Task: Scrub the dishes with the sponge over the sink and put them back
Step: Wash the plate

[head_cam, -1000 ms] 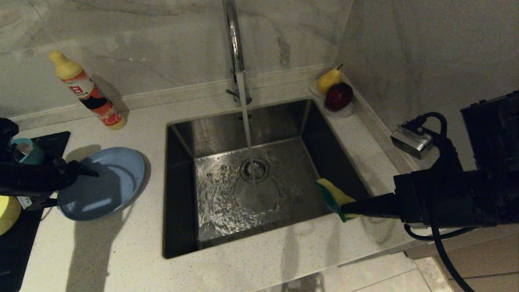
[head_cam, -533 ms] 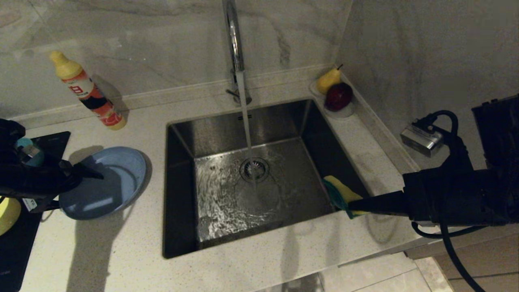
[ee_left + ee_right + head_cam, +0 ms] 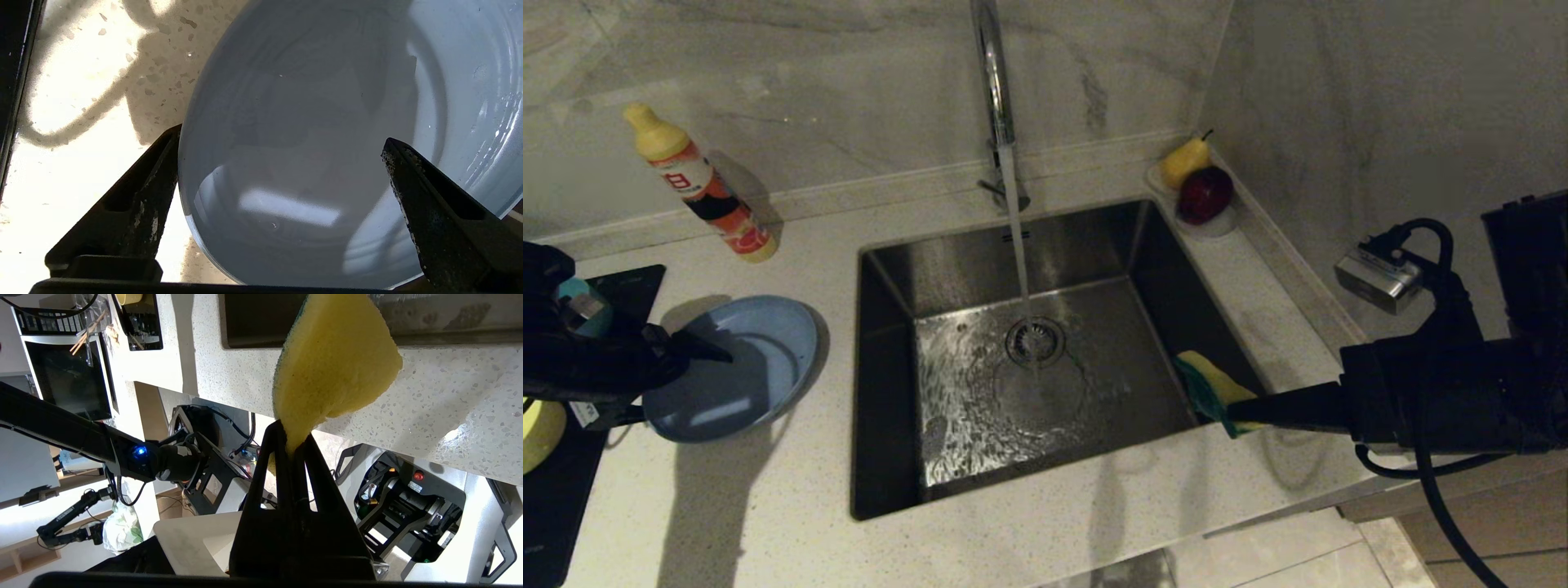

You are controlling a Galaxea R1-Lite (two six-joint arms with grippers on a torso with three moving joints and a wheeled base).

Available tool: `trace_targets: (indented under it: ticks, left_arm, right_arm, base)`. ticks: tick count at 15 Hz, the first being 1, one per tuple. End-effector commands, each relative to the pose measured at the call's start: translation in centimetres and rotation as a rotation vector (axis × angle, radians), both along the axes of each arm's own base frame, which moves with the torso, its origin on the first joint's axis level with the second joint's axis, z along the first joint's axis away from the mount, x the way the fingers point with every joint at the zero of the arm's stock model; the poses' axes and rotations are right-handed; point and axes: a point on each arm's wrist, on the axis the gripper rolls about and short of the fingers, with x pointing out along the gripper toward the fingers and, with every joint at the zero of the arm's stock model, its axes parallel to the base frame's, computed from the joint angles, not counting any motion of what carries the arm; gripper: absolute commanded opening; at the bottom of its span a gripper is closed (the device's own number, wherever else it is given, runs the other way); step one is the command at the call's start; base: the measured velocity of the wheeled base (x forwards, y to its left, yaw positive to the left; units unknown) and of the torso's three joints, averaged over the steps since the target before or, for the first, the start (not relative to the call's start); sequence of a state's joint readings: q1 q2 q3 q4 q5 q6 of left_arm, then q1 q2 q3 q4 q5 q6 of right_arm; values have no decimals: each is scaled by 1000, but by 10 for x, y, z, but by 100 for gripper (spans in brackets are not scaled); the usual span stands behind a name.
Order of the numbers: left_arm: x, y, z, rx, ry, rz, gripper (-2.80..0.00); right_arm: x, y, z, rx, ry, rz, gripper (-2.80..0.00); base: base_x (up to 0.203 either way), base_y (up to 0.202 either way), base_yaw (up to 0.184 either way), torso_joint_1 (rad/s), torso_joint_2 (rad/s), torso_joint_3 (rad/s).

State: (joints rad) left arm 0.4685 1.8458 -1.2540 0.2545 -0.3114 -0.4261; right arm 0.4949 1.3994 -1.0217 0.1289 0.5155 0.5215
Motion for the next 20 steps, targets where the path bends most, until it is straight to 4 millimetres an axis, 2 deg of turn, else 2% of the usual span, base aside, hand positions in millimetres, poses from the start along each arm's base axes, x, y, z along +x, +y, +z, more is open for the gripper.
trace_targets:
  ticks: [1,8,9,20]
  left_arm:
    - [1,1,-2,2,13,20,0]
    - [4,3,-4,7,28,32,0]
    - [4,3,-3,13,27,34,-280]
    - [5,6,9,82,48,72,-280]
  right_arm:
    - [0,0,-3,-3,11,2,-280]
    - [-1,-3,-6,-6,21,-7,-280]
    - [-1,-3,-6,-6,23,-9,-280]
    - [-1,-4,-4,-3,15,-11,-280]
  base:
    - [0,0,0,0,0,0]
    - [0,0,0,0,0,0]
    - [0,0,0,0,0,0]
    - [0,0,0,0,0,0]
